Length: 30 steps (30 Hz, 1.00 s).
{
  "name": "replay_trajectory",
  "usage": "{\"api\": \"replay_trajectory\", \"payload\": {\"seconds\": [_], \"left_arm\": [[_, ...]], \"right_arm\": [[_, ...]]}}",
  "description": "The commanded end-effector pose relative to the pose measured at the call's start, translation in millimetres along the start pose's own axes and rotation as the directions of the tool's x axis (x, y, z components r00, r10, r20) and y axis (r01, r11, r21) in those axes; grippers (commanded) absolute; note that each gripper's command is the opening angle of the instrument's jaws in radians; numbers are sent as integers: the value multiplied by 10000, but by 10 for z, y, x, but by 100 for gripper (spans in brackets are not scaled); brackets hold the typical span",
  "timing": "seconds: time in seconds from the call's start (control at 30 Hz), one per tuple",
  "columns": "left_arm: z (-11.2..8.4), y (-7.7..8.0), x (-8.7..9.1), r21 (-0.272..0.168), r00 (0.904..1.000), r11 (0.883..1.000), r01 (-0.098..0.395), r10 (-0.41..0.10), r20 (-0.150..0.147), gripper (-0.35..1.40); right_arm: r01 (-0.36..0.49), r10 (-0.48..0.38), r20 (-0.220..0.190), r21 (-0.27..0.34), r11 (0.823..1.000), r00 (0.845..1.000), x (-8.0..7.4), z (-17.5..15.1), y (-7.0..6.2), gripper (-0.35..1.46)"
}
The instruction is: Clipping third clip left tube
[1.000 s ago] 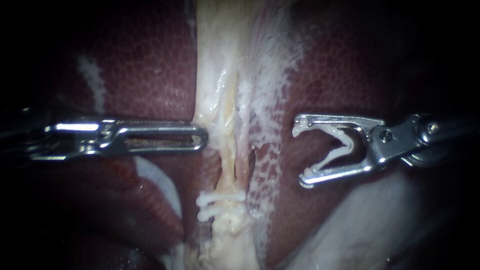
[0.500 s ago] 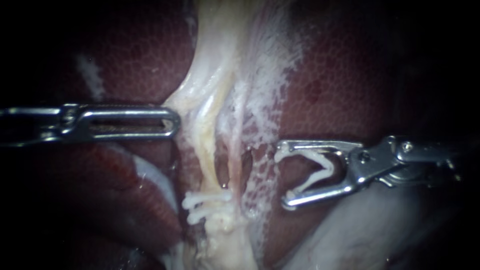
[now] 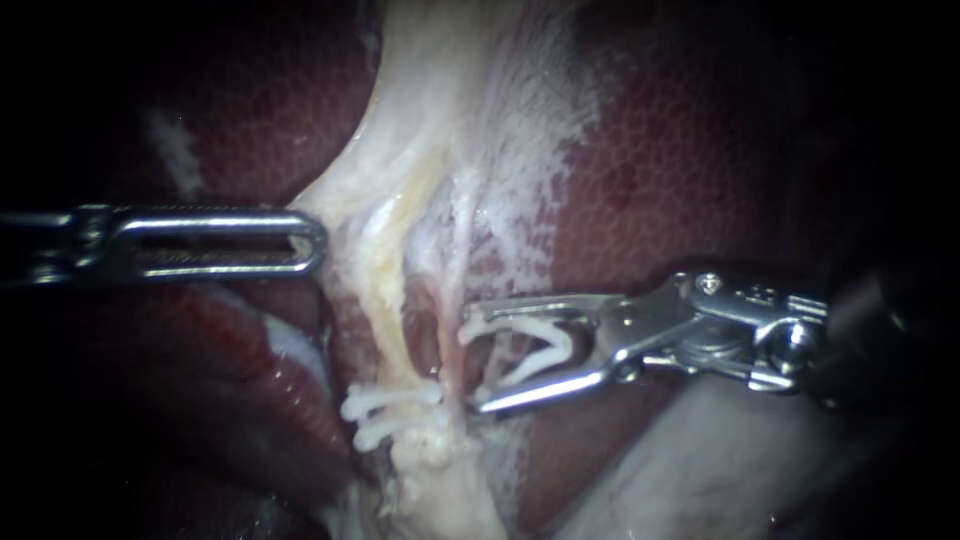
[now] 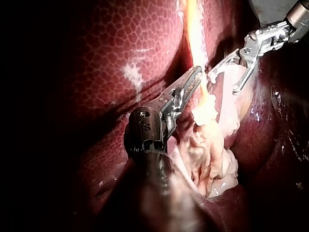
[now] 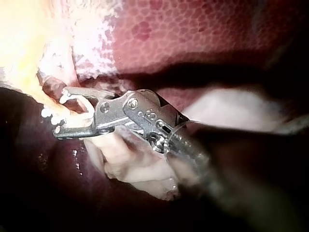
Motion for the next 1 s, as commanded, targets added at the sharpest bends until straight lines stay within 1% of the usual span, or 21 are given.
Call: {"api": "replay_trajectory", "payload": {"seconds": [0.03,0.33,0.5,0.63,0.83,1.0], "left_arm": [[1,0,1,-4,10000,10000,-4,4,-2,-35],[0,-4,1,-19,10000,10000,-7,7,3,-35],[0,-7,1,-60,10000,10000,-7,7,17,-35],[0,-7,1,-62,10000,10000,-8,8,18,-35],[1,-7,1,-69,10000,10000,-9,10,22,-35],[2,-7,2,-73,10000,10000,-12,12,24,-35]], "right_arm": [[-56,56,-10,3,10000,10000,0,4,1,53],[0,-3,120,208,9998,9999,10,29,15,53],[-2,-2,173,185,9998,9999,11,32,24,53],[-5,1,230,168,9999,9997,10,31,27,53],[19,-26,260,263,9997,9997,9,39,25,53],[-14,-11,386,651,9979,9993,5,54,18,53]]}}
